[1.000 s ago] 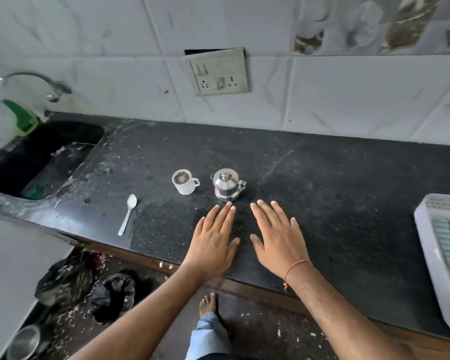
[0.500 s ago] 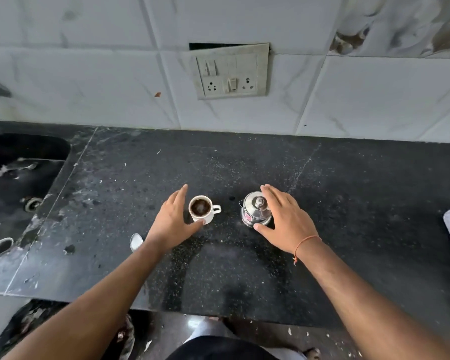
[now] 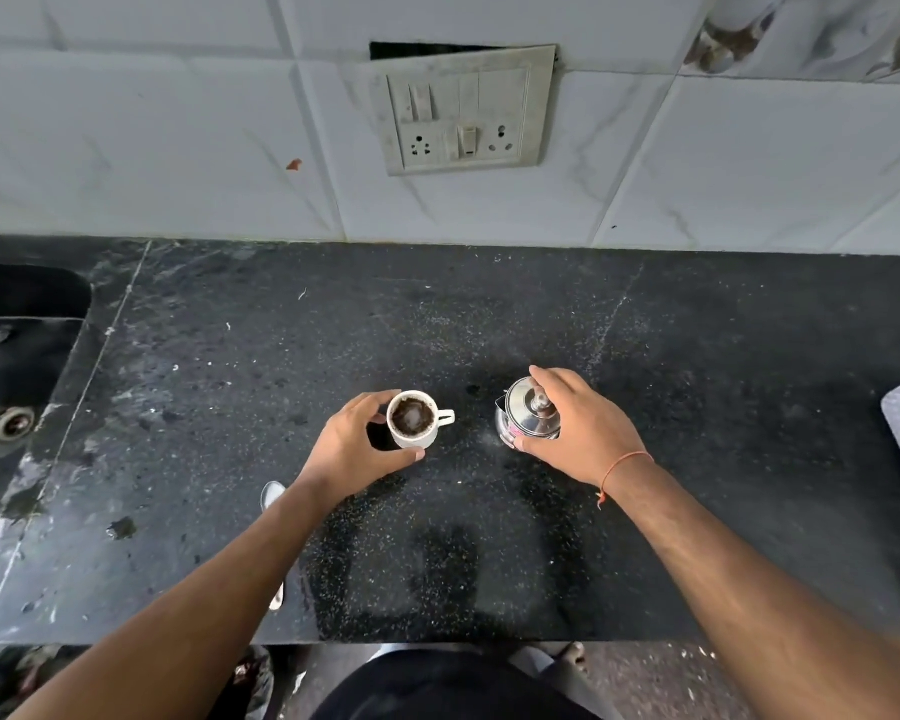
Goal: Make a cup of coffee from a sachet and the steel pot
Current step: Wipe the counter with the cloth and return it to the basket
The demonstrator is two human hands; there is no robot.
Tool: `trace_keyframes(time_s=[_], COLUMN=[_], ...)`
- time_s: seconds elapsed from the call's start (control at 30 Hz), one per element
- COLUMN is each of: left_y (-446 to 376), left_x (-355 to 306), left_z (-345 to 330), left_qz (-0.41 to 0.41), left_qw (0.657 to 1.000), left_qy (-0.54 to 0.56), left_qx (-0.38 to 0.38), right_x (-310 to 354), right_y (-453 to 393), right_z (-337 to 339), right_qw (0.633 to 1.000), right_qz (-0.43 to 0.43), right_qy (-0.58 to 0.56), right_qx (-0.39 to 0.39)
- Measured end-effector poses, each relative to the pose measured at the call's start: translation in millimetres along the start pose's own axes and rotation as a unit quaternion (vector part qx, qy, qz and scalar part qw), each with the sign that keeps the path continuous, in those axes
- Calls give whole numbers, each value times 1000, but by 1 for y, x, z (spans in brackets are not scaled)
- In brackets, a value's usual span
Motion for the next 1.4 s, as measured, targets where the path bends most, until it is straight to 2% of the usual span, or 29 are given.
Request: trace_keyframes(time_s=[0.6, 1.4], left_y=[-8, 66], left_x=[-6, -12], left_z=[-3, -32], left_qz=[0, -28], left_qw=[1000, 1000], left_qy=[25, -3], left_qx=[-4, 12], right_x=[9, 10], right_y=[14, 109], right_z=[5, -36], right_qw=[999, 999], right_qz=[-6, -3], right_qy=[-4, -2], right_qx=[-44, -45])
Point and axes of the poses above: each hand's wrist, its own y-axis away from the middle knuckle, its own z-axis out of the back of the hand, x = y × z, the point moved 8 cm from there along -y, towards the middle knuckle, and after that the axes turned 13 degrees about y, right-handed, at the moved point
